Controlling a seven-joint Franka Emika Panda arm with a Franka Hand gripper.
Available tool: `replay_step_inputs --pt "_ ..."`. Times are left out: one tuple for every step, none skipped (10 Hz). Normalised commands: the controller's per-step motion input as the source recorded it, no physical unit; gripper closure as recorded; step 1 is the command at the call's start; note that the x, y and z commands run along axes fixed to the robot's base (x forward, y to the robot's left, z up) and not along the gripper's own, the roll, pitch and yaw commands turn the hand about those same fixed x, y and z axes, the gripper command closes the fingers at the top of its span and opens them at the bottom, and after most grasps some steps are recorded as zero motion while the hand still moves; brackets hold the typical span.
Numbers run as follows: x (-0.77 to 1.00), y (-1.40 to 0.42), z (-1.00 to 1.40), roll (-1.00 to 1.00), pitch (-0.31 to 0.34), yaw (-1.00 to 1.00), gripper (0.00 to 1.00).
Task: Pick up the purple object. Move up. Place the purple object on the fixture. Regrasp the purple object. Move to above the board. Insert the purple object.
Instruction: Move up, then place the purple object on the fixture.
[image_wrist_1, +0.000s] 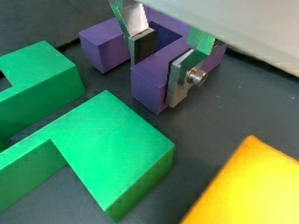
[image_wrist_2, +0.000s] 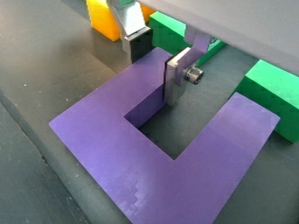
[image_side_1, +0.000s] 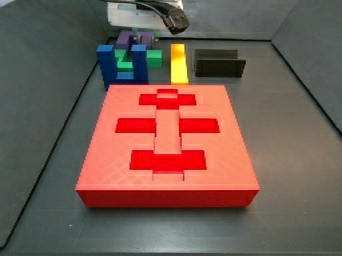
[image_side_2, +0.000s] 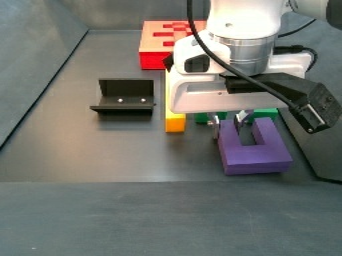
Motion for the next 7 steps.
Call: replay_step_inputs --pt "-0.02 0.00 0.83 -0.01 0.015 -0.02 1.00" --pt "-0.08 0.00 0.67 0.00 0.062 -0.03 1.00" --pt "-0.04 0.00 0.30 0.04 0.051 -0.02 1.00" --pt "0.08 -0.03 0.00 0.00 0.006 0.00 1.00" --pt "0.21 0.00 0.52 -0.34 0.003 -0.29 1.00" --pt "0.71 -0.02 0.89 -0.60 0.114 -0.30 1.00" --pt "0.79 0.00 0.85 -0.73 0.086 -0.37 1.00"
